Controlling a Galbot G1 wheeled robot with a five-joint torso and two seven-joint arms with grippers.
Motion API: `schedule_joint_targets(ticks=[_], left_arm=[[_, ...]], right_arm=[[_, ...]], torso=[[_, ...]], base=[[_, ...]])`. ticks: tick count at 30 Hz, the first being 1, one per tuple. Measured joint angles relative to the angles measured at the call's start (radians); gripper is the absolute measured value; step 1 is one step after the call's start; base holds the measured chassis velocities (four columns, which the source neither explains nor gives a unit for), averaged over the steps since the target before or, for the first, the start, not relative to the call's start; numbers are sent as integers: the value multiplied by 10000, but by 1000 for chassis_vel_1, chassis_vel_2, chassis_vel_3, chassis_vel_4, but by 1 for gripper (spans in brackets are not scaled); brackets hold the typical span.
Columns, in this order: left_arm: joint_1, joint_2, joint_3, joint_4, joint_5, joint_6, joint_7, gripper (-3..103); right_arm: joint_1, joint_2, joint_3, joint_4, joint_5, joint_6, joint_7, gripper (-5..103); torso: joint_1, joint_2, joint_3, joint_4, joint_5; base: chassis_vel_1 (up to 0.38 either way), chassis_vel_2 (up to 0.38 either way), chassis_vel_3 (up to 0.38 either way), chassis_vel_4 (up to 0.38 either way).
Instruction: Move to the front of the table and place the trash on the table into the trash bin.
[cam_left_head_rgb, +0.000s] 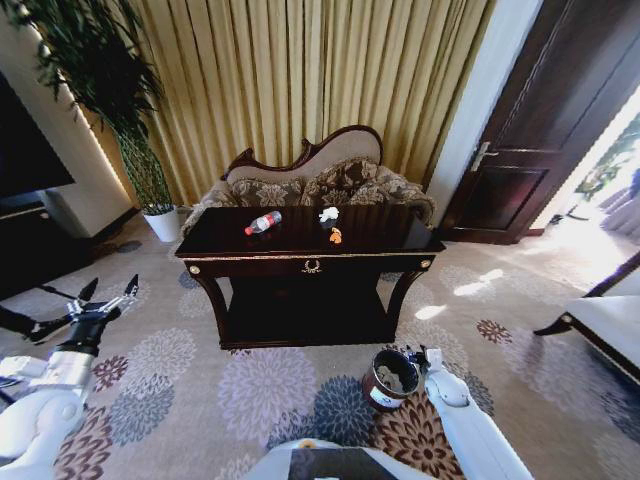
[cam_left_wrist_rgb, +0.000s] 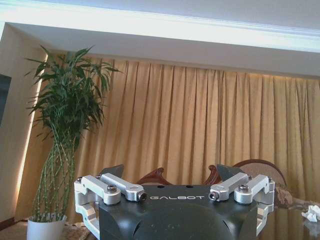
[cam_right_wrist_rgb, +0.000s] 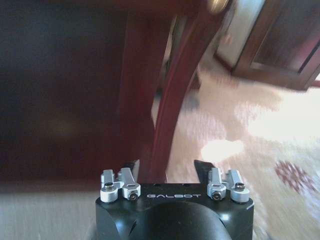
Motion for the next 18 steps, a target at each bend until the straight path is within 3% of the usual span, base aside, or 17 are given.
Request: schedule_joint_targets(ticks=[4,6,9,11,12,18], left_arm=[[-121,-1,75,-76,-2,50,-172,100],[-140,-1,93,-92,0,63,-182,100],[-195,-18,128,-238,12,191,-305,100],[-195,-18,123,-287,13,233,-352,100],[-193,-19,71,-472,4,311,-522,100],[-262,98,18,-839,-6,491,-950,100]], right_arm=[[340,-306,105,2073,2398,1012,776,82],[419,-401,104,2503,2803,1061,883,82],[954,-778,-39,4285,4382,1113,1459,97],[1057,-820,-77,4529,4573,1113,1531,97],[1328,-991,-275,5197,5203,1065,1733,100],[1609,-1110,-696,5679,5387,950,1595,100]], torso=[[0,0,0,7,-3],[0,0,0,6,-5],[0,0,0,4,-6],[0,1,-1,4,-5],[0,0,0,5,-3],[0,0,0,4,0]], base=[[0,0,0,0],[0,0,0,0],[0,0,0,0],[0,0,0,0],[0,0,0,0],[0,0,0,0]])
